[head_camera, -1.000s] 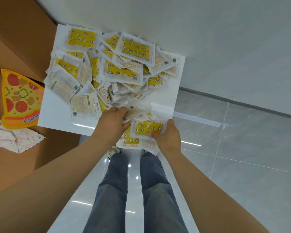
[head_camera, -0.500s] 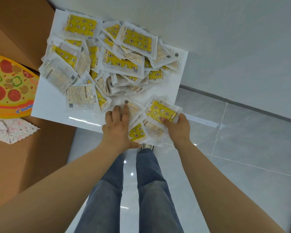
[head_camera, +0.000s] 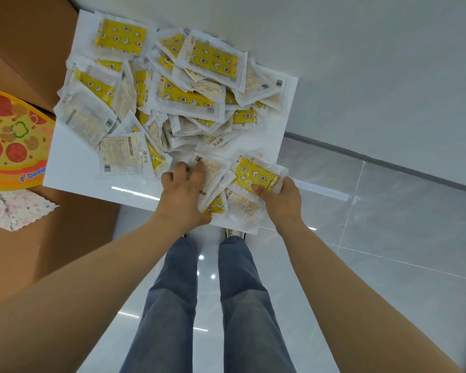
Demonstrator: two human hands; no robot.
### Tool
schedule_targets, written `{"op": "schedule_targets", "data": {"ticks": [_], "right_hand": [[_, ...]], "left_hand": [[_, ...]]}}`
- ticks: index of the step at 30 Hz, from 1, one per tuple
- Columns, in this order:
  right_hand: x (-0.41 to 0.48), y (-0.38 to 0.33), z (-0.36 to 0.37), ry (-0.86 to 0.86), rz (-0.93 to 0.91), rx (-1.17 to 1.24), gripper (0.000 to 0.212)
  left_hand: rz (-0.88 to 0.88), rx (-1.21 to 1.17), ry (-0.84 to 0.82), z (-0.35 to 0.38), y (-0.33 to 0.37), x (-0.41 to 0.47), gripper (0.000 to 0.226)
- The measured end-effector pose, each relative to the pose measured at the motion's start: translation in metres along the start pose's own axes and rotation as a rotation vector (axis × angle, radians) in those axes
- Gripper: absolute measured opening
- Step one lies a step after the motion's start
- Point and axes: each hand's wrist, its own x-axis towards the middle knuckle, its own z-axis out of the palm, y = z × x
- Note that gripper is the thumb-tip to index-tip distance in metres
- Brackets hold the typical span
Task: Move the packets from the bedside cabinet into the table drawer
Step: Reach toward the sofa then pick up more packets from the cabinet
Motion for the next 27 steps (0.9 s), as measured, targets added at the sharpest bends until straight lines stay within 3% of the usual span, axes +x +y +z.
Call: {"op": "schedule_targets", "data": {"ticks": [11, 19, 27], "right_hand": [[-0.004, -0.007, -0.002, -0.022, 0.034, 0.044, 0.034], [-0.021, -0.021, -0.013, -0.014, -0.013, 0.071, 0.035], [-0.075, -0.051, -0.040, 0.101, -0.090, 0.093, 0.027]], "left_hand": [[0.006, -0.135, -0.136, -0.022, 0.000, -0.002, 0.101], [0.000, -0.352, -0.014, -0.040, 0.002, -0.003, 0.041], [-0.261, -0.957, -0.134, -0.097, 0.014, -0.039, 0.034]]}}
